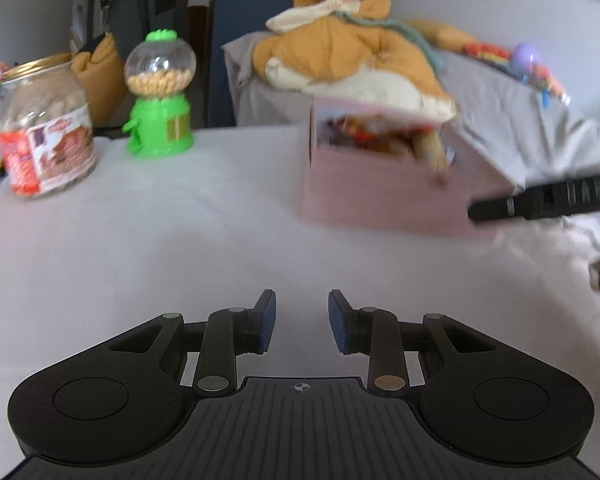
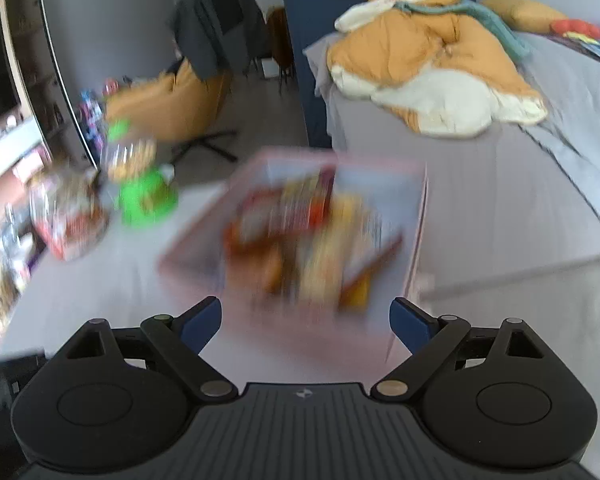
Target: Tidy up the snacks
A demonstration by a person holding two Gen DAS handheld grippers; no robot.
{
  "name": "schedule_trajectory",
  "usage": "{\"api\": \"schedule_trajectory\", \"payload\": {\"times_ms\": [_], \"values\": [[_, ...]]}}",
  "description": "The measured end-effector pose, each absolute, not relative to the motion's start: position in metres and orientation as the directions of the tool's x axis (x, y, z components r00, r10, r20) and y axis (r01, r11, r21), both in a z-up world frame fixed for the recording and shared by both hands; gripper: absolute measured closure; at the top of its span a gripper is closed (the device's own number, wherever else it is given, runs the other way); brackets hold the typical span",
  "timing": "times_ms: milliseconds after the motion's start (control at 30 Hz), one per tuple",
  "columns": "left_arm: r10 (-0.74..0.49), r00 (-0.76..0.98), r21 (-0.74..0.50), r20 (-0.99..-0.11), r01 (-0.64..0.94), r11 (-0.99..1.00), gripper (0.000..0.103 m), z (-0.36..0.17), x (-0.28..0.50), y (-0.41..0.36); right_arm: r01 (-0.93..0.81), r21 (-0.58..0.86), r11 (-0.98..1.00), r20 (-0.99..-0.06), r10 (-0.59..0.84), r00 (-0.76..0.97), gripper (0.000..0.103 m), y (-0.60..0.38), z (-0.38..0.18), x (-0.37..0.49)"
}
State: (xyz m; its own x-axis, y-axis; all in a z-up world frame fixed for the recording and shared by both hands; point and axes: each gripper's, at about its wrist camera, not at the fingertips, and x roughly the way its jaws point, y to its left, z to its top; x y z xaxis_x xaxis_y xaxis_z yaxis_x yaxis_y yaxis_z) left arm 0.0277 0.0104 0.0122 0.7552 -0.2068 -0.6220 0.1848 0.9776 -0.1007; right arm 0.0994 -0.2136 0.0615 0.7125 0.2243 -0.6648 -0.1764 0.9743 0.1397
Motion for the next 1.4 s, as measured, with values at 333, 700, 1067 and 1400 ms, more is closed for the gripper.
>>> {"api": "schedule_trajectory", "payload": {"times_ms": [333,700,1067,1400], "values": [[-0.126,0.789,-0.038,-0.601,0.129,0.991,0.057,0.002,-0.001,-0.014,-0.17,-0.011,0.985,-0.712,0.111,0.694,0.002,-0.185,-0.004,0.03],[-0.111,0.791,-0.016,-0.602,0.128,0.992,0.048,0.0,0.007,-0.023,-0.114,0.017,0.993,-0.668,0.096,0.738,0.0,-0.189,-0.009,0.026],[-0.107,0.792,-0.009,-0.602,0.127,0.992,0.048,-0.001,0.005,-0.023,-0.092,0.018,0.996,-0.64,0.082,0.764,0.0,-0.188,-0.012,0.021],[-0.107,0.792,-0.009,-0.602,0.127,0.992,0.048,-0.001,0.005,-0.023,-0.092,0.018,0.996,-0.639,0.082,0.764,0.0,-0.188,-0.012,0.021]]}}
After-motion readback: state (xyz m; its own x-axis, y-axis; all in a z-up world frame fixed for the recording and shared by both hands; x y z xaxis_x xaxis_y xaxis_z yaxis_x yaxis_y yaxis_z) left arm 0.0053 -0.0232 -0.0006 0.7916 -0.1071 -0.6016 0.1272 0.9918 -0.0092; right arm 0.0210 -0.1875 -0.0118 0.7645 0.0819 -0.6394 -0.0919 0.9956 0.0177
